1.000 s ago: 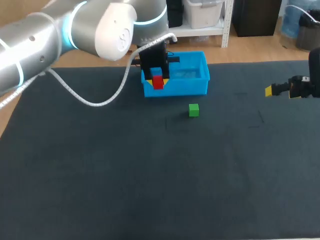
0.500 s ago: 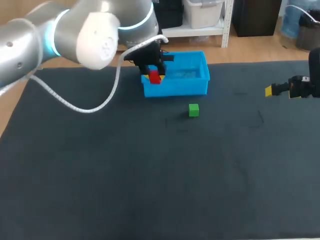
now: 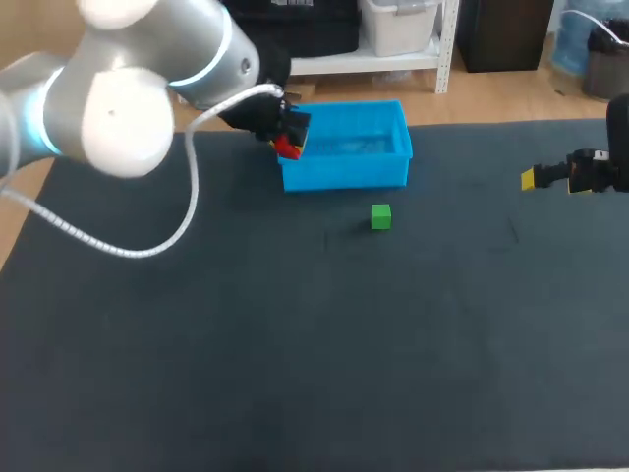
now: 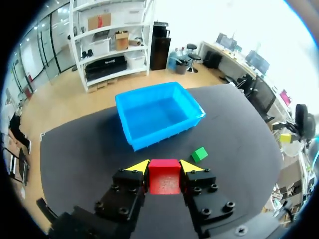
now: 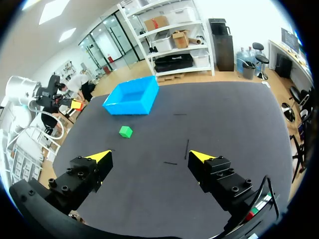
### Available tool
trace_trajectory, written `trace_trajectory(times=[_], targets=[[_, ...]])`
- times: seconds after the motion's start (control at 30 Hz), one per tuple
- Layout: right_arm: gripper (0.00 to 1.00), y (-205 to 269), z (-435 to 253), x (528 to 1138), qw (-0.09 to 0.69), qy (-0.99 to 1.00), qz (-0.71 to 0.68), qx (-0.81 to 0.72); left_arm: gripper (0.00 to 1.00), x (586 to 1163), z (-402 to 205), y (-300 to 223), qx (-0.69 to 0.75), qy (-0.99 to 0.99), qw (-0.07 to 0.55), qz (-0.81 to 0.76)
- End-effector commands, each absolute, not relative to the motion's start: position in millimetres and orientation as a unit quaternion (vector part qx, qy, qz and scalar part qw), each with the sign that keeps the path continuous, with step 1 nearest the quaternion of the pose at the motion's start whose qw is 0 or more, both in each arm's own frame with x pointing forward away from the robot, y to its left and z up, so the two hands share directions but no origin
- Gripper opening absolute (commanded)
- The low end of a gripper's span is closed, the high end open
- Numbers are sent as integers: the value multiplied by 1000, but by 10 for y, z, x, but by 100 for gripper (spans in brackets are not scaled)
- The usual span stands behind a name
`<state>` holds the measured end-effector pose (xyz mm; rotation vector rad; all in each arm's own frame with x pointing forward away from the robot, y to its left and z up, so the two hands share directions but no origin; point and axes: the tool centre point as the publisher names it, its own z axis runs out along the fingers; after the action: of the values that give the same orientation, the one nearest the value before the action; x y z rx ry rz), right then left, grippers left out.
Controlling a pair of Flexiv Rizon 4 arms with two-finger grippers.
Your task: Use the left arm to pick the red cube and place it into the blue plastic box first, then use the right arm to grasp the green cube and put it into the same blue plastic box after the first action is fully finished.
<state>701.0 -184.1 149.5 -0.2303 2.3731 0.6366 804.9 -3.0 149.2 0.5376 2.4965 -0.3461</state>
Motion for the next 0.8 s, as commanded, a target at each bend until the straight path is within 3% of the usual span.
trace_trajectory(times=[0.03, 0.47, 0.8], targets=[[100, -1845, 1497, 7007, 330, 908, 243, -88, 0, 7980, 1510, 40, 203, 915, 312, -156], [100, -1845, 1497, 7007, 330, 908, 243, -88, 0, 8088, 1458, 47, 193, 916, 312, -160], [100, -1845, 1497, 7007, 330, 908, 243, -88, 0, 8533, 1355, -30, 195, 917, 307, -163]])
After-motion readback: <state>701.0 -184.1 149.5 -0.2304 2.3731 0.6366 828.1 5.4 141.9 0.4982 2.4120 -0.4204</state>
